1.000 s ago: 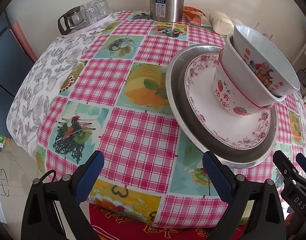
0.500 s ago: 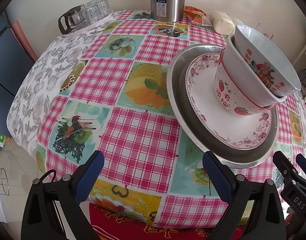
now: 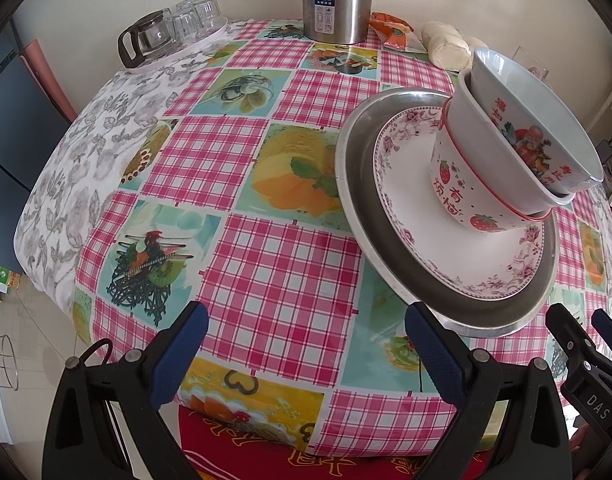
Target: Organize plates and bowls
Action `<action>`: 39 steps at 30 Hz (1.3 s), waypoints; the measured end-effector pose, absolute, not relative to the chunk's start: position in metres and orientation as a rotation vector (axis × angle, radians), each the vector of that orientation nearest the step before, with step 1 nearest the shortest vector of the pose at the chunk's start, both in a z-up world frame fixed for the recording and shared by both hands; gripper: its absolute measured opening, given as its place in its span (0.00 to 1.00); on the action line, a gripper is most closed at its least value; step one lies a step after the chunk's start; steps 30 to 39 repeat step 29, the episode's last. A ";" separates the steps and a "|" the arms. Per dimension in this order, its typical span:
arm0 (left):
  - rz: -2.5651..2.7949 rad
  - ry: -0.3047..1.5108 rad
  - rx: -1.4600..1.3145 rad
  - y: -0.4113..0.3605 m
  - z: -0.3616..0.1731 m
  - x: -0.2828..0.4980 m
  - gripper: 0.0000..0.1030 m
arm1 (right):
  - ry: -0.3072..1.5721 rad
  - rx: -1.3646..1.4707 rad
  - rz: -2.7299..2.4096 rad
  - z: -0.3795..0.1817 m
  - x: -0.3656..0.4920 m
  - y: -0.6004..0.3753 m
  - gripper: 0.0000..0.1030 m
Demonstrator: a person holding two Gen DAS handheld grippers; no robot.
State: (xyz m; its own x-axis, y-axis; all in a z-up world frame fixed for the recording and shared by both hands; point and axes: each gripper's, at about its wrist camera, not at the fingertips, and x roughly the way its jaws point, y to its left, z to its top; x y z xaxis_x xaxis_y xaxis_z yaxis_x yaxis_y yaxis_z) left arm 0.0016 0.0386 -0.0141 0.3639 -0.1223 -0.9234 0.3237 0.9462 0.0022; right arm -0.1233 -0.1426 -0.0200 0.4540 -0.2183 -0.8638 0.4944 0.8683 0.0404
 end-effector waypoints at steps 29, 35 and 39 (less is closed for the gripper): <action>-0.266 1.157 0.197 0.039 -0.010 0.002 0.96 | 1.012 0.306 -0.448 -0.021 -0.123 -0.143 1.00; -0.266 1.157 0.197 0.039 -0.010 0.002 0.96 | 1.012 0.306 -0.448 -0.021 -0.123 -0.143 1.00; -0.266 1.157 0.197 0.039 -0.010 0.002 0.96 | 1.012 0.306 -0.448 -0.021 -0.123 -0.143 1.00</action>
